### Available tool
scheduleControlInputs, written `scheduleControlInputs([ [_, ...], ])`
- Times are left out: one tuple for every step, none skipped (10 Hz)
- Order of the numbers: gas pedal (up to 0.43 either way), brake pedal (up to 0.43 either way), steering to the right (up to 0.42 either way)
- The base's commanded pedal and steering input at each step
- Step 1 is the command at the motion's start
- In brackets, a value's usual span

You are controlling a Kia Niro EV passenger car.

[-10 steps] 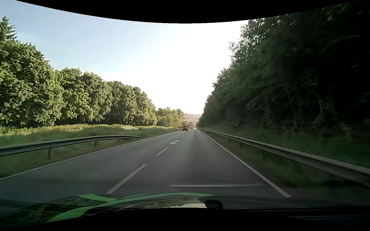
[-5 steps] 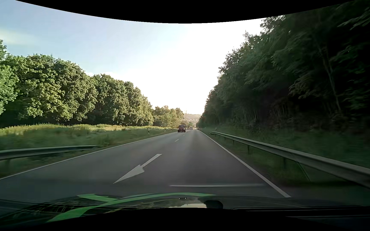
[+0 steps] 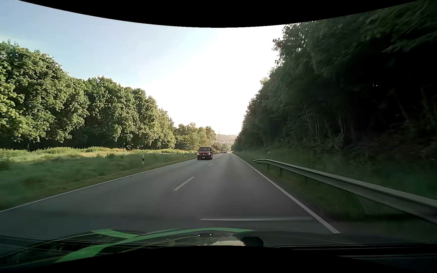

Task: Follow the waypoints while adhering to traffic rules and regulations

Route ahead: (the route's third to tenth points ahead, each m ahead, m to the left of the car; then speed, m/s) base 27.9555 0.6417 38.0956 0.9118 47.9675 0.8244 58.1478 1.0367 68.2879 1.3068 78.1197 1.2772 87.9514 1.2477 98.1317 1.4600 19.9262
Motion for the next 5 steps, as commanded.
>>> scheduleControlInputs([
  [0.150, 0.000, 0.001],
  [0.150, 0.000, 0.001],
  [0.150, 0.000, 0.000],
  [0.150, 0.000, 0.000],
  [0.157, 0.000, 0.000],
])
